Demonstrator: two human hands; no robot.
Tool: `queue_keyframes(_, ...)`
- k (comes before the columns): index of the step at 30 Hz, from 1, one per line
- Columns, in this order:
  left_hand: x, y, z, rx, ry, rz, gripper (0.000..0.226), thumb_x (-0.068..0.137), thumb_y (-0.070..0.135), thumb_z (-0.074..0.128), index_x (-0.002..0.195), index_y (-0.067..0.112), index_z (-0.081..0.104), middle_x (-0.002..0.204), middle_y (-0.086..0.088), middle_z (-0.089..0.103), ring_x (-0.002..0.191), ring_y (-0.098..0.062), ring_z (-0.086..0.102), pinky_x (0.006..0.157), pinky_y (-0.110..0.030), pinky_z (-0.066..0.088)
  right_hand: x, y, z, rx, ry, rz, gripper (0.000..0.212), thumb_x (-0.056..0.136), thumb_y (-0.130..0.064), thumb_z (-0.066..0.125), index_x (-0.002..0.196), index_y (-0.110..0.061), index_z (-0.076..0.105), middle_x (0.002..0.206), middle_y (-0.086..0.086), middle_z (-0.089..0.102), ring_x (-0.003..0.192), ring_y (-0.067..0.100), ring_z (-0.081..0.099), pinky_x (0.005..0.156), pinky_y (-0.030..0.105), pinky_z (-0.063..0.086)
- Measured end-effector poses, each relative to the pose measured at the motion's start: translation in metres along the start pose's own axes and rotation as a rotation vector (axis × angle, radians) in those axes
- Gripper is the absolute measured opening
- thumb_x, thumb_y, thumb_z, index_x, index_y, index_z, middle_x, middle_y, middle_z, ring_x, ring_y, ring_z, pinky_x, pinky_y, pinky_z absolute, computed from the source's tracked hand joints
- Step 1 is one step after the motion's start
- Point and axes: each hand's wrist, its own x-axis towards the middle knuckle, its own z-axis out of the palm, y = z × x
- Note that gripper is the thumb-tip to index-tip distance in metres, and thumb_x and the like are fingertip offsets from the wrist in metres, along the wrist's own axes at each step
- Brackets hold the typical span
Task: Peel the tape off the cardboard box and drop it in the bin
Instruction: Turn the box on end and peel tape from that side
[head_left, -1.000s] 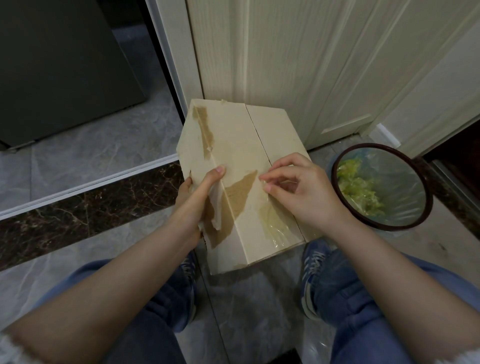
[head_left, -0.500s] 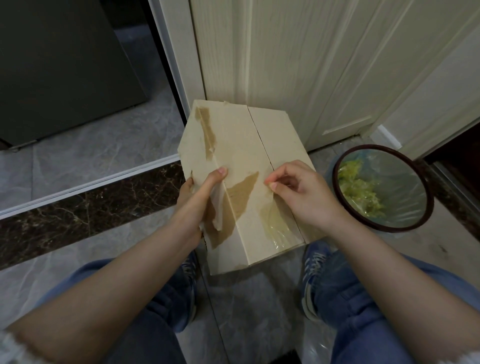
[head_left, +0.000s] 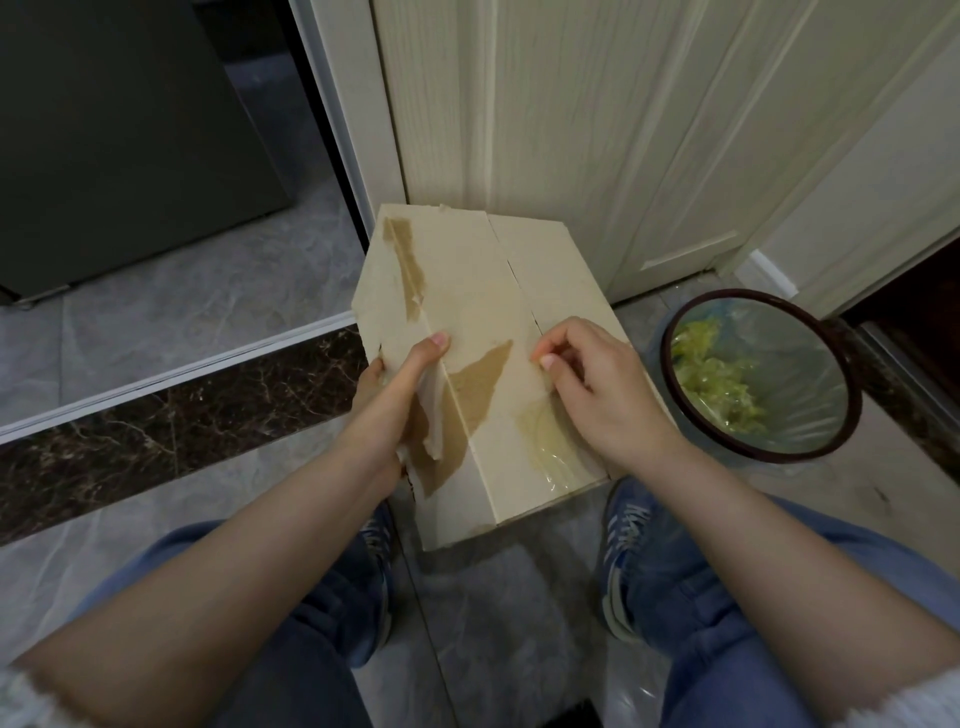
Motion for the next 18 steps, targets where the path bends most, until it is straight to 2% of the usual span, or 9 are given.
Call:
queue_keyframes(2, -0.001, 0.001, 0.001, -0.016, 0.017, 0.002, 0.075, 0.08, 0.055, 0.075, 0.146, 0.032, 0.046, 0.105, 0.013, 0.058, 0.093, -0.01, 0.055, 0.086, -0.037, 0.046, 0.0, 0.0, 0.001, 0.106, -0.006, 0.126, 0.014, 0.097, -0.006, 0.055, 0.095, -0.017, 0.063, 0.085, -0.012, 0.061, 0.078, 0.0, 0.057, 0.073, 0.01, 0.04)
queue_keyframes(3, -0.001, 0.001, 0.001, -0.021, 0.026, 0.003, 0.075, 0.082, 0.055, 0.074, 0.147, 0.032, 0.045, 0.103, 0.014, 0.056, 0.091, -0.008, 0.053, 0.086, -0.037, 0.045, 0.0, 0.0, 0.001, 0.164, 0.0, 0.183, 0.015, 0.098, -0.007, 0.055, 0.094, -0.019, 0.062, 0.08, -0.012, 0.061, 0.074, 0.002, 0.058, 0.072, 0.013, 0.043)
queue_keyframes(6, 0.0, 0.001, -0.001, -0.014, 0.029, 0.001, 0.078, 0.082, 0.055, 0.074, 0.149, 0.032, 0.043, 0.102, 0.016, 0.055, 0.09, -0.008, 0.052, 0.095, -0.041, 0.044, 0.001, 0.002, 0.001, 0.301, 0.006, 0.286, 0.021, 0.098, -0.007, 0.054, 0.09, -0.024, 0.063, 0.068, -0.006, 0.061, 0.064, 0.005, 0.058, 0.067, 0.024, 0.05)
queue_keyframes(10, 0.0, 0.001, -0.003, -0.019, 0.006, -0.009, 0.076, 0.076, 0.057, 0.076, 0.143, 0.033, 0.048, 0.108, 0.011, 0.06, 0.098, -0.013, 0.057, 0.099, -0.044, 0.046, 0.007, 0.002, -0.004, 0.435, -0.062, 0.315, 0.029, 0.1, -0.003, 0.049, 0.091, -0.02, 0.07, 0.066, 0.001, 0.064, 0.065, 0.016, 0.061, 0.067, 0.029, 0.051)
queue_keyframes(12, -0.001, 0.001, -0.003, -0.021, 0.004, -0.012, 0.074, 0.076, 0.057, 0.076, 0.141, 0.034, 0.048, 0.107, 0.011, 0.059, 0.096, -0.013, 0.056, 0.097, -0.043, 0.046, 0.01, -0.001, -0.009, 0.431, -0.092, 0.33, 0.029, 0.097, 0.0, 0.051, 0.095, -0.018, 0.073, 0.071, 0.001, 0.067, 0.068, 0.018, 0.064, 0.07, 0.028, 0.053)
queue_keyframes(15, -0.001, 0.001, -0.003, -0.02, 0.014, -0.012, 0.077, 0.073, 0.058, 0.077, 0.14, 0.036, 0.046, 0.102, 0.016, 0.054, 0.091, -0.01, 0.052, 0.099, -0.044, 0.044, 0.011, -0.003, -0.017, 0.312, -0.139, 0.311, 0.03, 0.083, 0.0, 0.065, 0.098, -0.025, 0.075, 0.091, -0.003, 0.07, 0.081, 0.017, 0.068, 0.079, 0.023, 0.055)
queue_keyframes(18, -0.001, 0.0, -0.004, -0.022, 0.025, -0.014, 0.076, 0.08, 0.055, 0.076, 0.146, 0.035, 0.042, 0.098, 0.018, 0.051, 0.085, -0.008, 0.049, 0.095, -0.043, 0.04, 0.01, -0.004, -0.022, 0.242, -0.202, 0.264, 0.031, 0.078, -0.003, 0.074, 0.1, -0.025, 0.074, 0.098, -0.004, 0.069, 0.084, 0.014, 0.067, 0.075, 0.018, 0.053)
